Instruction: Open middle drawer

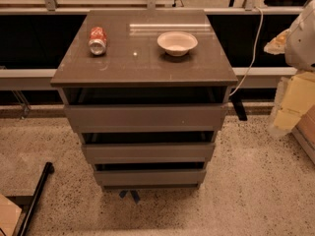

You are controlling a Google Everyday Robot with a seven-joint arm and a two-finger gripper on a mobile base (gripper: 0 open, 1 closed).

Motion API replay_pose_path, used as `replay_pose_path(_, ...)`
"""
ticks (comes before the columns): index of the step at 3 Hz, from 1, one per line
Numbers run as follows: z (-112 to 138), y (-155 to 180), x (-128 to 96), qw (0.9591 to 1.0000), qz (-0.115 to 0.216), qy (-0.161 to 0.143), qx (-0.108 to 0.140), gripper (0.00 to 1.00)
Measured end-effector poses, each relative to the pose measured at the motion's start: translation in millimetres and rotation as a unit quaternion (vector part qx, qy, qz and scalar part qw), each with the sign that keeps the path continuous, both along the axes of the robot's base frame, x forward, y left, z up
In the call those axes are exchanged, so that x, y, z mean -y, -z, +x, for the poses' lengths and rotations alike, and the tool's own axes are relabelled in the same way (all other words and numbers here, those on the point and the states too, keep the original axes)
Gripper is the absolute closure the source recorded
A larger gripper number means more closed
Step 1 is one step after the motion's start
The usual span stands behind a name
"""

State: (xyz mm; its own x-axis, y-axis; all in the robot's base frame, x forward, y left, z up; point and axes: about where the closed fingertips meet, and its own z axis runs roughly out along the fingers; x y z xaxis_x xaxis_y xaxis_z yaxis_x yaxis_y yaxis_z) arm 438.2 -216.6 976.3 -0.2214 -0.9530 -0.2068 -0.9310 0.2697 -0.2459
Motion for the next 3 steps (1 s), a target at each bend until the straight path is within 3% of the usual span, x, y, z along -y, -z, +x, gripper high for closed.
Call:
replay_pose_path(1,0,0,0,1.0000,0.000,0.000,0.000,0.00)
replay_pose_path(2,0,-1,0,0.9998,0.004,-0.005,0.017,0.00)
replay_pose_path(3,11,21,7,0.9991,0.015,-0.008,0.039,0.00)
